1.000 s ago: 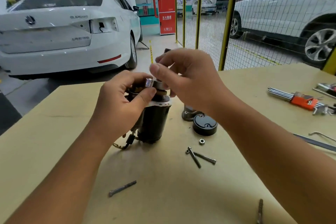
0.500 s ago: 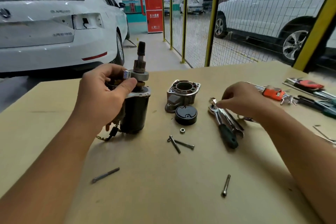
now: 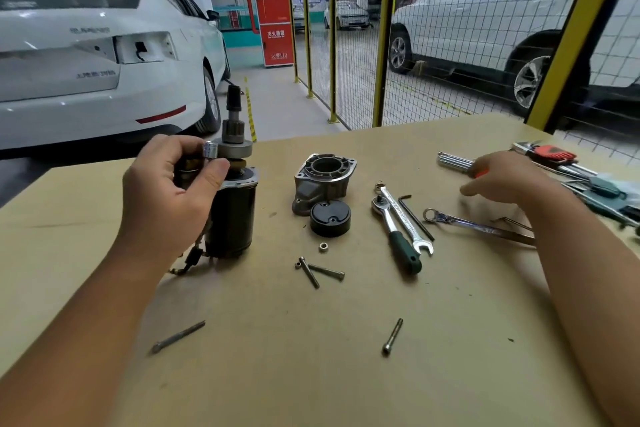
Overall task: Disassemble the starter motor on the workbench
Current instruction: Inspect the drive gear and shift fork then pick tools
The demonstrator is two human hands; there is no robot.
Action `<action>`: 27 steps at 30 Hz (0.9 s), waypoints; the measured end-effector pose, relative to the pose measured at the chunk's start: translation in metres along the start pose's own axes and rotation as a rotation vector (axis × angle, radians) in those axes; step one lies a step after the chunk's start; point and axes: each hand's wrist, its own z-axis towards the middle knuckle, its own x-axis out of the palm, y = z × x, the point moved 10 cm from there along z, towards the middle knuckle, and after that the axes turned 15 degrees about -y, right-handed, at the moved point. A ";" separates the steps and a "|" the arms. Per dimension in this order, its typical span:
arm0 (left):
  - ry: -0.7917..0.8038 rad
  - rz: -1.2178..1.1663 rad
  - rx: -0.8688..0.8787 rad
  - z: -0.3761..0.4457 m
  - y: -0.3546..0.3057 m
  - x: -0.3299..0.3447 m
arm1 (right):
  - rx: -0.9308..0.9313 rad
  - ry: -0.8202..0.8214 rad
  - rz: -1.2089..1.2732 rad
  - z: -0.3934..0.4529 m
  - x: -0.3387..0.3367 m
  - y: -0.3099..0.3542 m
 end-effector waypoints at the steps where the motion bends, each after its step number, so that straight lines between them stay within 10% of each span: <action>1: 0.002 -0.012 -0.008 0.000 0.001 0.001 | 0.000 0.000 0.071 -0.001 -0.006 0.000; 10: 0.003 -0.029 -0.101 -0.004 0.009 0.013 | -0.133 0.399 -0.068 -0.046 0.005 -0.010; 20: 0.141 -0.194 -0.171 -0.001 0.033 0.019 | -0.353 0.151 0.233 -0.050 0.014 0.057; 27: 0.180 -0.229 -0.171 0.001 0.044 0.023 | -0.172 -0.021 0.488 -0.038 0.009 0.056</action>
